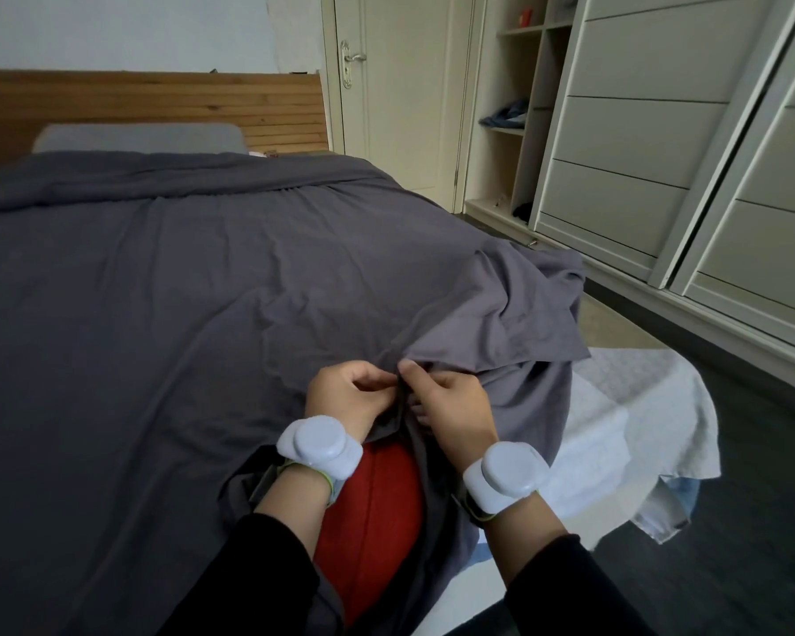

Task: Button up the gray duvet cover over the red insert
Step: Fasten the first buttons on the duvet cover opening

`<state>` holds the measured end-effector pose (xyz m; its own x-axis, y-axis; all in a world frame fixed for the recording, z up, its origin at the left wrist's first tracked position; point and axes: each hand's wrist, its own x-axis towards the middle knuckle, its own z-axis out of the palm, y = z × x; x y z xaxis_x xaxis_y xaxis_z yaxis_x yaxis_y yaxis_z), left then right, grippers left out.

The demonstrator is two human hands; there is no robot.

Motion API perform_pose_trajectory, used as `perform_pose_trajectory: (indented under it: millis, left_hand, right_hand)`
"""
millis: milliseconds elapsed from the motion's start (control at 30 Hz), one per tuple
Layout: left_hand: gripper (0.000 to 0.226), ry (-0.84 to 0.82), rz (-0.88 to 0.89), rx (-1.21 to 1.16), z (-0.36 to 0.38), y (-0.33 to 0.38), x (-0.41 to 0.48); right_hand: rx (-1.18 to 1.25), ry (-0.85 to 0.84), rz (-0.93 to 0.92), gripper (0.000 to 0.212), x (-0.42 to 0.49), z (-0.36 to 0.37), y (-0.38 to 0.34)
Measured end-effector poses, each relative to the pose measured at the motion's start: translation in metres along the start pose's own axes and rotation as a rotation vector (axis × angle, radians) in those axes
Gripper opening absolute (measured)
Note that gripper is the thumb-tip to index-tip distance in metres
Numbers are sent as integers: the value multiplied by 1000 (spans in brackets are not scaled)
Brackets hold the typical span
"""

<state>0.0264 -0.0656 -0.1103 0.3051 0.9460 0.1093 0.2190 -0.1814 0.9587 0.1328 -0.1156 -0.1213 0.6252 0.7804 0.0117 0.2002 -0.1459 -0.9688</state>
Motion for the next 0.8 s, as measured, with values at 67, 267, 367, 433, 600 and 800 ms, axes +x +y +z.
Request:
perform_pose_trajectory:
  millis: [67, 267, 367, 433, 600, 800]
  left_hand:
    - [11, 20, 32, 43, 3, 1, -2]
    - [12, 2, 23, -15, -1, -3, 3]
    - [7, -36, -72, -134, -3, -3, 6]
    - [7, -64, -161, -245, -3, 0, 9]
    - [13, -32, -231, -298, -4, 1, 10]
    - [31, 6, -40, 117, -63, 17, -1]
  right_hand:
    - [-25, 38, 21, 58, -1, -1, -1]
    - [-110, 73, 25, 50, 4, -4, 1]
    - [16, 44, 40, 45, 4, -3, 6]
    - [146, 24, 56, 40, 5, -6, 7]
    - [395, -153, 160, 26, 1, -19, 0]
    - [303, -186, 69, 22, 0, -52, -12]
